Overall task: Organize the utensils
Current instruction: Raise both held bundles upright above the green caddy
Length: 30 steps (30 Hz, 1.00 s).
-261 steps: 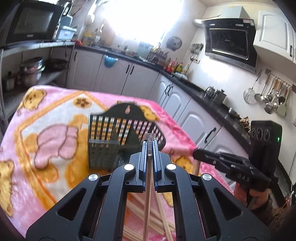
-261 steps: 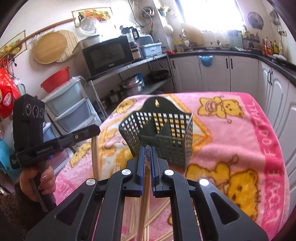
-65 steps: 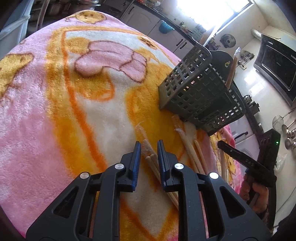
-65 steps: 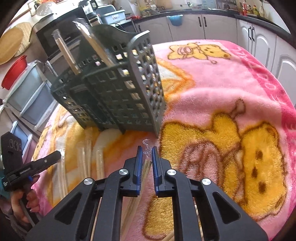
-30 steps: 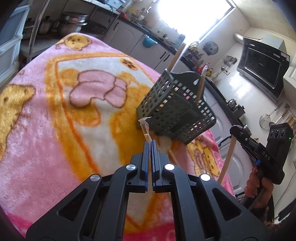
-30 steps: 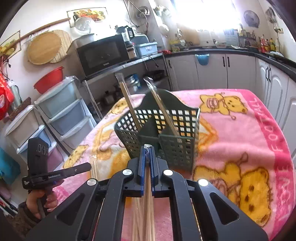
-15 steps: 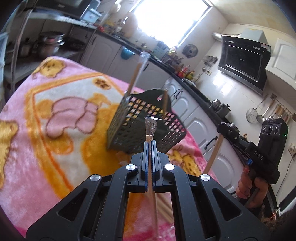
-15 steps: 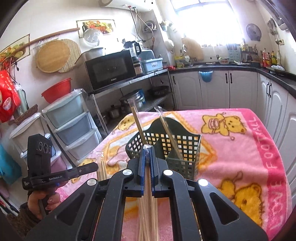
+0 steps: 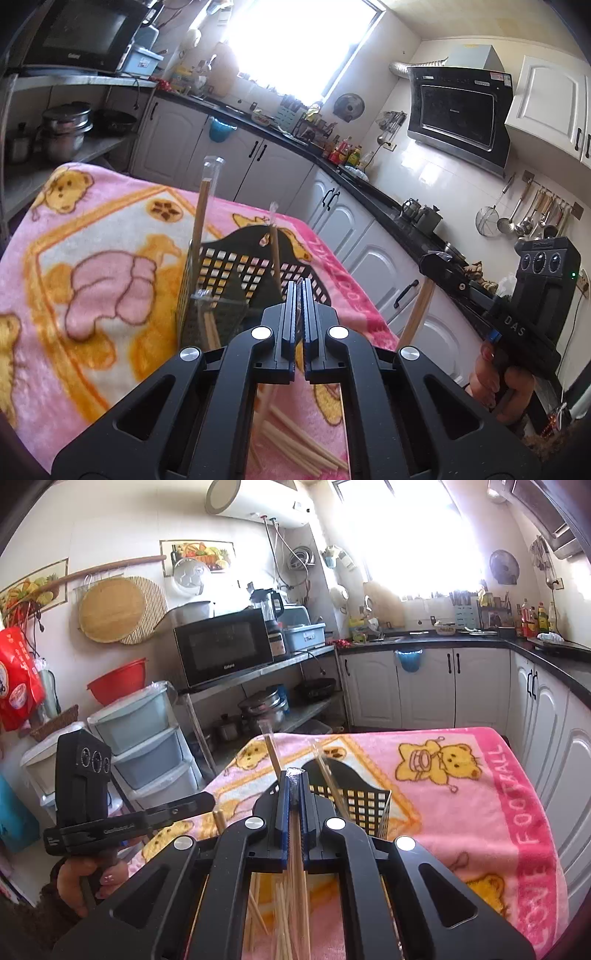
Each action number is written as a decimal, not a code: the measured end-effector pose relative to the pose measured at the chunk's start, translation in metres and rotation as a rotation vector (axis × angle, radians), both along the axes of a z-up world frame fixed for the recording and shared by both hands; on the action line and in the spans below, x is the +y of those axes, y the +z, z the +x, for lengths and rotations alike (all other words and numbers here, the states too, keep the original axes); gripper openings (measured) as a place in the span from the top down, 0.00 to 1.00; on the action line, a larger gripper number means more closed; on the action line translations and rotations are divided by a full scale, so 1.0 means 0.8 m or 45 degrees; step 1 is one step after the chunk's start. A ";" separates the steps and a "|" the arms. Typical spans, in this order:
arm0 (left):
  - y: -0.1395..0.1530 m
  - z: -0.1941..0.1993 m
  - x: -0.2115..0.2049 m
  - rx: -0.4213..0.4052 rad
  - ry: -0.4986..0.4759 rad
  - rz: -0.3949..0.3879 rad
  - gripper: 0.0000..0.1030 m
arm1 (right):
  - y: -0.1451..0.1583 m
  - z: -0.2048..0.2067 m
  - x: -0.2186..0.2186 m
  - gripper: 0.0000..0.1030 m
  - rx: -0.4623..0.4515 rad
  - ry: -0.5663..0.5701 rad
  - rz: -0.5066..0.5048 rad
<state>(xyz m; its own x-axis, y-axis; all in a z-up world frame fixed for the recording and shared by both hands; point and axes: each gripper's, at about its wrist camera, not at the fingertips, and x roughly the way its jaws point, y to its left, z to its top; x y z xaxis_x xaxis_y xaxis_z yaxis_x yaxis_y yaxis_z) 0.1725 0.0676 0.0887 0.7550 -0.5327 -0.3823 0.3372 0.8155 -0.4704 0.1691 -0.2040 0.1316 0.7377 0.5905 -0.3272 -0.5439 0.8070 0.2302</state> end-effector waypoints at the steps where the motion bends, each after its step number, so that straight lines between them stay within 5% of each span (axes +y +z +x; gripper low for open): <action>1: 0.004 0.003 -0.001 -0.007 -0.005 -0.001 0.99 | 0.004 0.000 -0.001 0.95 -0.011 -0.001 0.004; 17: 0.085 0.023 -0.025 -0.186 -0.059 0.002 0.99 | 0.076 0.004 -0.006 0.95 -0.203 -0.022 0.045; 30: 0.151 0.040 -0.021 -0.340 0.022 0.008 0.99 | 0.114 0.023 0.001 0.95 -0.364 -0.027 0.100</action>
